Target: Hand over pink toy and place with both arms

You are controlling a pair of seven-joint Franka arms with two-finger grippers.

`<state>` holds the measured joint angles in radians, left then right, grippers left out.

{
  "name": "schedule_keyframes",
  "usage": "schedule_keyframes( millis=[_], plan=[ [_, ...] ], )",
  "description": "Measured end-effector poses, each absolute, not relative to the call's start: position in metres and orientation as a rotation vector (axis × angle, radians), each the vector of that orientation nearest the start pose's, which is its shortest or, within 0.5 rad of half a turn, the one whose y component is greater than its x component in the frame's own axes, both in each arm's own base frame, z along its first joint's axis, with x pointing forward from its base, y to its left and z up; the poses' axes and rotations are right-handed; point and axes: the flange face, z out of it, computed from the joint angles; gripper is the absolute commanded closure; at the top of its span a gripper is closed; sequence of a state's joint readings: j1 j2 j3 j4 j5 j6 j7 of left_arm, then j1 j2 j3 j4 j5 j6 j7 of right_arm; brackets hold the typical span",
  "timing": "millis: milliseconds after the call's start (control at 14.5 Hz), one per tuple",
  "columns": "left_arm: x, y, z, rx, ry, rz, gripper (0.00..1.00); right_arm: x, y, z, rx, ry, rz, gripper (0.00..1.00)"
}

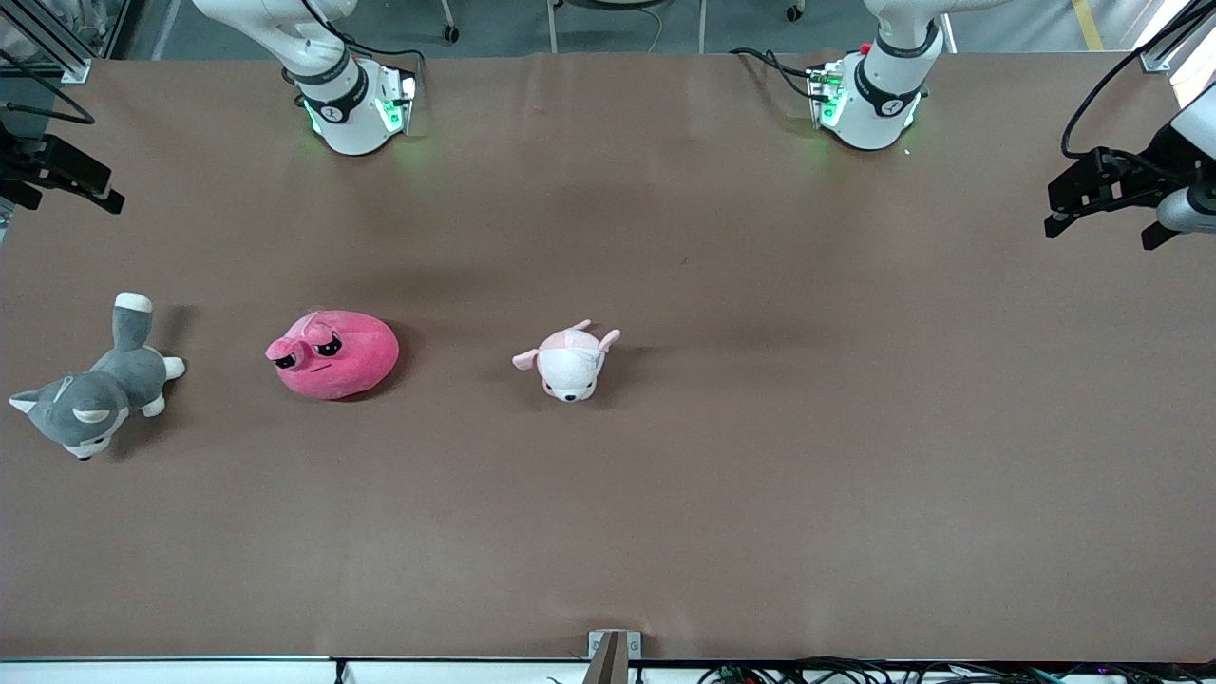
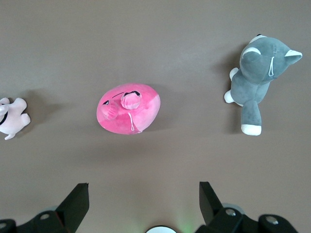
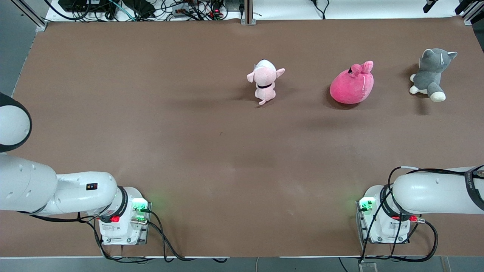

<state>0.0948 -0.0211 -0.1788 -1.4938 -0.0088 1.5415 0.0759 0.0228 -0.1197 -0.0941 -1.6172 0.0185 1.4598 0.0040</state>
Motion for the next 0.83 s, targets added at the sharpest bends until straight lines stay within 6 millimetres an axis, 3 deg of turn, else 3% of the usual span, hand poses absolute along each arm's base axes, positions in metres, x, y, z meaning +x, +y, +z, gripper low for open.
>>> schedule_keyframes(
  millis=[276, 828],
  plan=[
    [0.543, -0.0489, 0.6695, -3.15, 0.138, -0.107, 0.0, 0.5029, -0.0356, 0.6549, -3.11, 0.094, 0.074, 0.0],
    [0.5429, -0.0495, 0.6694, -3.151, 0.128, -0.106, 0.0, 0.503, -0.0338, 0.6548, -3.115, 0.08, 0.076, 0.0]
  ],
)
